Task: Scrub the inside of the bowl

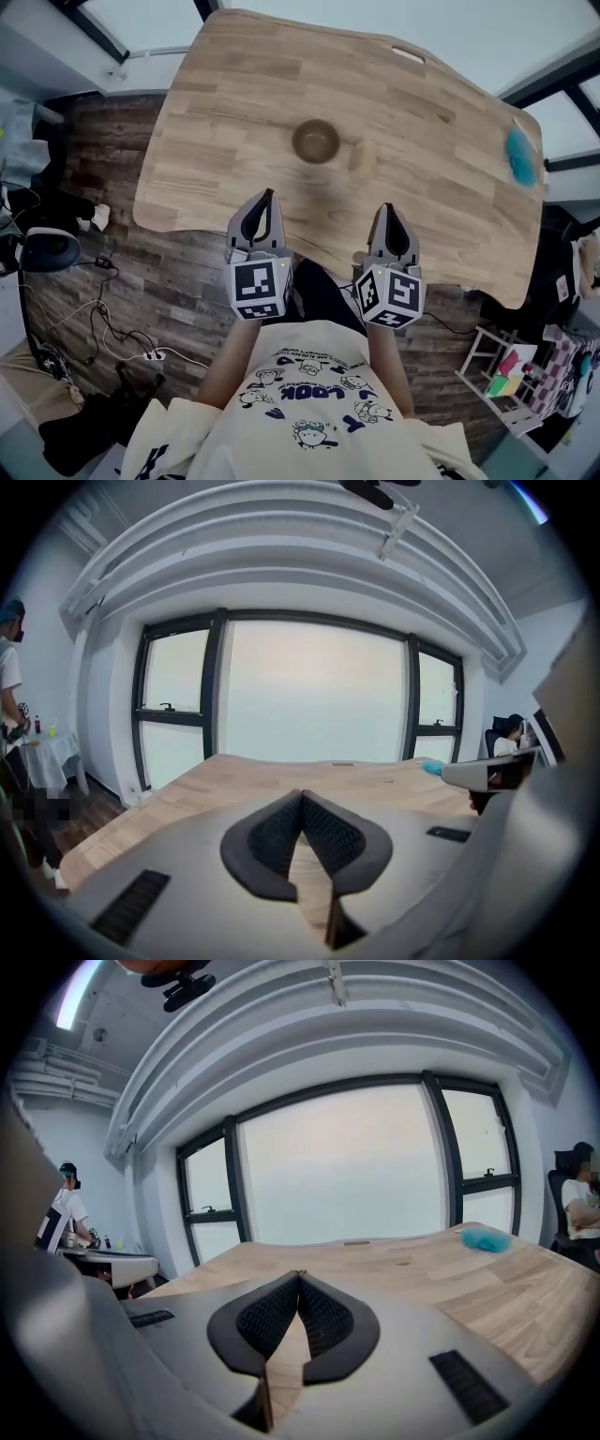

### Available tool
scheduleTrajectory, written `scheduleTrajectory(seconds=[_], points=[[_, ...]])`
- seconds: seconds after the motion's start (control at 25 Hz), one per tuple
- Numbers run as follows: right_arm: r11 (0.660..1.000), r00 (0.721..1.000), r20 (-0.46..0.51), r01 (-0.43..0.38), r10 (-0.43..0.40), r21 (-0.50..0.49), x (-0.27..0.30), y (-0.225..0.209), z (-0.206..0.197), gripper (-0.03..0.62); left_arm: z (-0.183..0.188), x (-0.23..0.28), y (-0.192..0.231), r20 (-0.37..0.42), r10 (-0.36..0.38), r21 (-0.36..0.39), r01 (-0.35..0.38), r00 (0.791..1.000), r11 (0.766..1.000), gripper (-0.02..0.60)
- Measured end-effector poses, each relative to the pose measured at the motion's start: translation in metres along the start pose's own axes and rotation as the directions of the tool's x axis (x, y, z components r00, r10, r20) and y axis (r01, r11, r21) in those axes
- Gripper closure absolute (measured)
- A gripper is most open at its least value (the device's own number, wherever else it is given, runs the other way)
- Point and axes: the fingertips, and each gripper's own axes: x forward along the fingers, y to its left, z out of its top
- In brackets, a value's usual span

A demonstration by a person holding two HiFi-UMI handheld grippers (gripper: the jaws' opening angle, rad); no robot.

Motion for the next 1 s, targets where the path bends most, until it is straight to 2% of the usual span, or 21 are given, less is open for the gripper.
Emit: scheduleTrajectory(seconds=[0.24, 0.6, 0.84, 1.0], points=[[1.000, 0.999, -0.038, -0.016, 0.016, 0.012, 0.029, -0.013, -0.002, 0.600, 0.001, 0.023, 0.002, -0.024, 0.030, -0.018, -0.031, 0.999, 0.999, 0.554], [1.000, 0.996, -0.088, -0.017, 0.018, 0.017, 0.058, -0.021, -0.013, 0.600, -0.006, 0.044, 0.005, -0.067, 0.039, -0.037, -0.042, 0.997, 0.998, 0.554], [1.000, 0.992, -0.127, 0.010, -0.008, 0.015, 0.074, -0.025, -0.021, 0.597, -0.015, 0.061, 0.013, -0.110, 0.029, -0.041, -0.034, 0.993, 0.999, 0.554], [0.999, 0.987, -0.156, 0.033, -0.029, 0.022, 0.088, -0.027, -0.029, 0.597, -0.019, 0.082, 0.015, -0.132, -0.010, -0.041, 0.004, 0.991, 0.999, 0.554]])
